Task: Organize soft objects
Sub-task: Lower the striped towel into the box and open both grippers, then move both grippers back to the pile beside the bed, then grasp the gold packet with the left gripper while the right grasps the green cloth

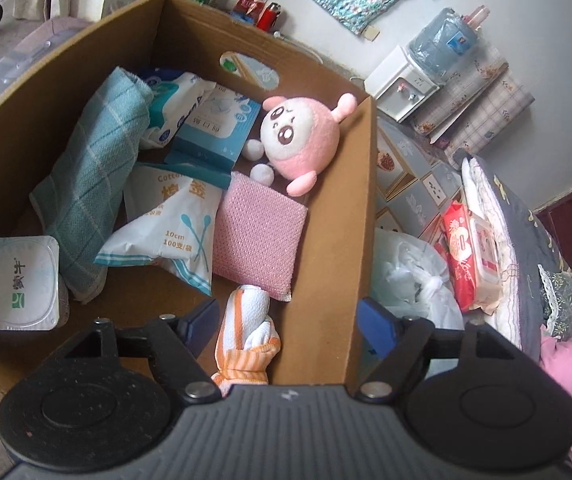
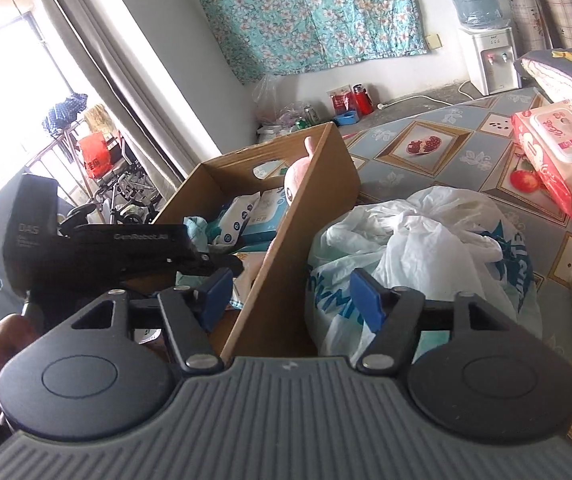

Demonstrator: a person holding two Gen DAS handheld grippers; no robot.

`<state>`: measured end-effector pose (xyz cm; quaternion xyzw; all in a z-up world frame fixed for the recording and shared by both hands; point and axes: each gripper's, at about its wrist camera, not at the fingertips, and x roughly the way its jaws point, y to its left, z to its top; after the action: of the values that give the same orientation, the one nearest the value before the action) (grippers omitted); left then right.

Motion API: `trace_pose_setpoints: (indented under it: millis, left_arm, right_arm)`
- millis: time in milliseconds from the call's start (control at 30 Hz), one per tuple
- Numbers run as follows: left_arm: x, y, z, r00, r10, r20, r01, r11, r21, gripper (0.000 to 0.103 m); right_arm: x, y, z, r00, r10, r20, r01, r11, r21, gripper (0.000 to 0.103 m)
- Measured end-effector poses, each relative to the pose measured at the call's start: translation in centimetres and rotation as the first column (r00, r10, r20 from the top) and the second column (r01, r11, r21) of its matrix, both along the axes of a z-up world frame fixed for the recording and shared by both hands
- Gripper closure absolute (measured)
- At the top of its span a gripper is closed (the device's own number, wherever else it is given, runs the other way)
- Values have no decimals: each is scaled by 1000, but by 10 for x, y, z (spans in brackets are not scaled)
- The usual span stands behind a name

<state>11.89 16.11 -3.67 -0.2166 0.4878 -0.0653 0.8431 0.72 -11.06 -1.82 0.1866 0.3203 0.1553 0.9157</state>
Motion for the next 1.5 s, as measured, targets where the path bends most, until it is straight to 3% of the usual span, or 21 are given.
trace_pose_setpoints:
  millis: [100,233,367,467,633,767,800,867,933,1033,1167,1267,1400,1500]
  left_arm:
    - [-24,-8,18,996,-14,89,11,999,35,16]
    - [-57,-29,41,976,-46,214,18,992,128,14]
    - [-85,-65,57,933,-144,331,75,974,212,12]
    - [-98,-103,59,886,-249,390,151,952,264,11]
    - [-94,-169,39,820,-439,368,340,890,303,11]
    - [-86,-225,15,747,-580,326,456,803,384,13]
    - [-82,-237,9,739,-600,307,471,786,400,15]
    - [-66,-255,-1,753,-606,257,492,778,391,24]
    - [-47,-265,-7,784,-585,208,510,797,324,30]
    - [-14,-274,-16,826,-548,133,521,831,193,31]
    - [18,-301,-35,843,-538,-4,535,836,123,30]
    - [32,-321,-51,842,-535,-70,539,836,103,29]
    - [44,-338,-70,842,-522,-141,537,837,105,28]
    - [51,-346,-81,856,-488,-171,510,851,125,28]
  right_arm:
    - [-11,-5,-3,999,-38,31,39,999,-25,24]
    - [-30,-25,-3,993,-100,66,102,994,-32,22]
    - [-50,-61,1,983,-154,98,161,985,-66,21]
    - [-66,-98,5,974,-195,113,210,968,-141,20]
    - [-80,-159,1,967,-251,52,256,938,-233,17]
    - [-75,-192,-16,964,-264,-32,245,930,-274,17]
    - [-72,-197,-22,963,-263,-50,238,926,-295,17]
    - [-65,-198,-33,968,-240,-72,202,917,-343,17]
    - [-57,-193,-43,974,-206,-94,158,914,-374,18]
    - [-46,-186,-57,981,-166,-105,111,909,-403,18]
    - [-26,-177,-73,985,-139,-104,79,893,-443,19]
    - [-13,-176,-85,985,-129,-116,62,885,-461,22]
    - [-3,-183,-104,975,-135,-179,47,903,-427,55]
    - [-5,-189,-110,967,-156,-203,60,909,-413,71]
